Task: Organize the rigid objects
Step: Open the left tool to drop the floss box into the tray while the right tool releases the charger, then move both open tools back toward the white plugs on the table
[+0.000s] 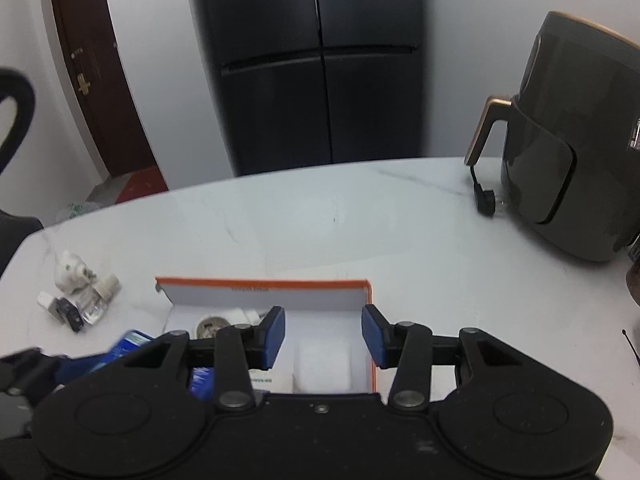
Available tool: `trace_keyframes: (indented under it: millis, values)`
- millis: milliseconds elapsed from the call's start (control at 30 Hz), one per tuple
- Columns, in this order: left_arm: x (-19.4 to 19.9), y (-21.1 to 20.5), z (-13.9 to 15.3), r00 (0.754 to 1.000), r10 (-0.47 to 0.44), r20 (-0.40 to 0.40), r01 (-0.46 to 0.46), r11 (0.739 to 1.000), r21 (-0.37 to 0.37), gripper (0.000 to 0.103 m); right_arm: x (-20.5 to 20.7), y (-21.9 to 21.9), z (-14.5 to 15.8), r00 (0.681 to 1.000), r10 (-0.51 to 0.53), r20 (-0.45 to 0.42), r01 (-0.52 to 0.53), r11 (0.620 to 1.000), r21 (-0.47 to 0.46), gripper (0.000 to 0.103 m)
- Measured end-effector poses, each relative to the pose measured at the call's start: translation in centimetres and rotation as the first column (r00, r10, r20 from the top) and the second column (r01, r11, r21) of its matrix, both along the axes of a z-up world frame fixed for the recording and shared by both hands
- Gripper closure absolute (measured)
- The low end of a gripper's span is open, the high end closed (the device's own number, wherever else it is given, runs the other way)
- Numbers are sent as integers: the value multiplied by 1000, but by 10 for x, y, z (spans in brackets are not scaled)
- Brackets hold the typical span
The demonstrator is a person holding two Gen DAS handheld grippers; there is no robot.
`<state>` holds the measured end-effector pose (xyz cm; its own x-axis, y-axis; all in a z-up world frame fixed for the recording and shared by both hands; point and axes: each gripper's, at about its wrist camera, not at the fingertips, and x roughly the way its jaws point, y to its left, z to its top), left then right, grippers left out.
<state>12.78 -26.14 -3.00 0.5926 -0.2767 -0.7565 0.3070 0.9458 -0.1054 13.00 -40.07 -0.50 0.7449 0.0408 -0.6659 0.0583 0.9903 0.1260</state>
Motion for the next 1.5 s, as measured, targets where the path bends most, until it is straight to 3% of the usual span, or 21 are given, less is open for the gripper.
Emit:
trace_keyframes:
  millis: [300, 600, 867, 1500]
  values:
    - [13, -28, -8, 998, -64, -29, 63, 998, -31, 8, -37, -21, 17, 996, -76, 51, 77, 997, -14, 43]
    - [-2, -10, 15, 999, -36, -4, 36, 999, -35, 4, -60, -14, 28, 992, -101, 70, 103, 994, -28, 36]
    - [-17, 41, 30, 998, 68, 12, -68, 998, 0, 2, -71, 16, 34, 992, -93, 83, 95, 995, -18, 24]
    - [-34, 177, 39, 954, 299, 4, -299, 954, -4, 1, -56, 141, 27, 994, 93, 51, -92, 996, -22, 24]
